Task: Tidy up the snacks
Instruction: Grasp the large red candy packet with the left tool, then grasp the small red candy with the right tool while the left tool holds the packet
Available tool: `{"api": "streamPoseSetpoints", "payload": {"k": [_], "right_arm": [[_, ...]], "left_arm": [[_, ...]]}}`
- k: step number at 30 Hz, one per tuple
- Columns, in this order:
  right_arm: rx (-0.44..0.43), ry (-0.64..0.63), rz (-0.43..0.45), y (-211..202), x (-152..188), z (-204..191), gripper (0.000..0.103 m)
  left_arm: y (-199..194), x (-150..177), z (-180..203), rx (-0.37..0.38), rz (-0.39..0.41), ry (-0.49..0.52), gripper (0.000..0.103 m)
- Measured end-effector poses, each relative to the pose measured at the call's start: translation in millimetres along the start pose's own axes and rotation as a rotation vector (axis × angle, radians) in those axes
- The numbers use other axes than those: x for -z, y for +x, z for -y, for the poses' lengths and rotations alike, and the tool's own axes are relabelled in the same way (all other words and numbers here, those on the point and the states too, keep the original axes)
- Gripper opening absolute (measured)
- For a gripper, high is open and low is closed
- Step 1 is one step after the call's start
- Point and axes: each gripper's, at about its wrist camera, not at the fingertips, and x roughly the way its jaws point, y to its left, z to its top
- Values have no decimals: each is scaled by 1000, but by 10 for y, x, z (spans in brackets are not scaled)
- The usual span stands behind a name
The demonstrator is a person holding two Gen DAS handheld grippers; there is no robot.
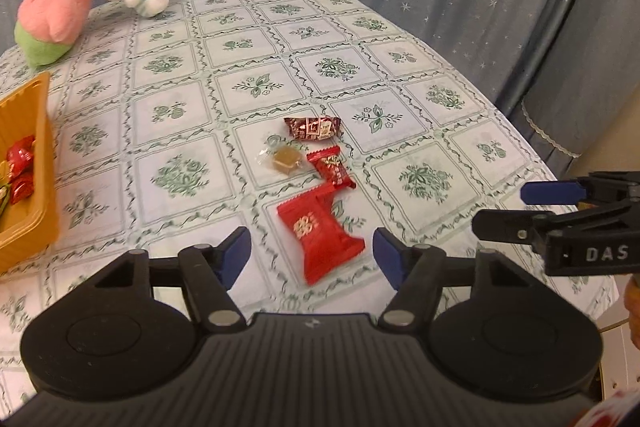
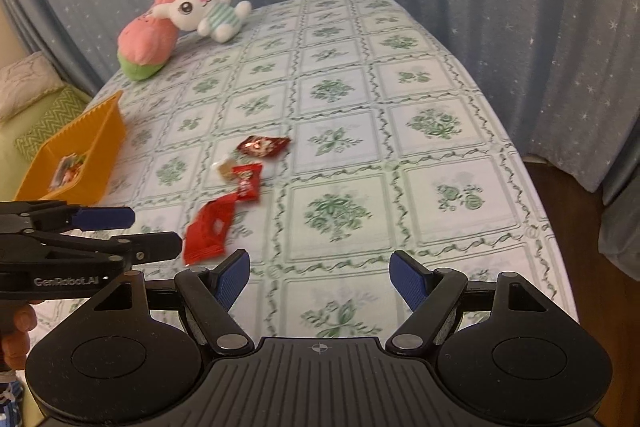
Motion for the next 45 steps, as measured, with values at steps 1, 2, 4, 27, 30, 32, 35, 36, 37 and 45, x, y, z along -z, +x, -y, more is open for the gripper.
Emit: {"api": "streamPoseSetpoints", "payload": {"k": [1,2,4,27,30,32,35,36,37,45], "right_arm": [[2,3,1,10,-13,22,77],[5,6,1,15,-26,43,77],[7,12,4,30,-48,80,77],[9,37,-18,174,-164,237,77],[4,32,-18,193,-181,225,77],[0,29,-19,211,-192,213,77],[-8,22,-19,236,-208,190,77],[-12,18,-19,246,-215,180,77],[-16,14,-18,256,-222,167,77],[-70,-57,-11,401,-318,-34,69]], "left_arm": [[44,-19,2,-5,-6,-1,63],[83,-36,4,-9,-9,-1,62],[160,-63,7,-18,-17,1,61],[564,-142,-8,-29,-92,24,34],[554,-136,-19,-23,-92,28,32],[537,-126,-23,-22,-89,36,30],[496,-105,-56,-30,-87,37,28],[474,-91,-82,-34,-85,35,27],[449,-75,-115,-39,-83,31,27],[208,66,-509,-114,-69,-52,27]]}}
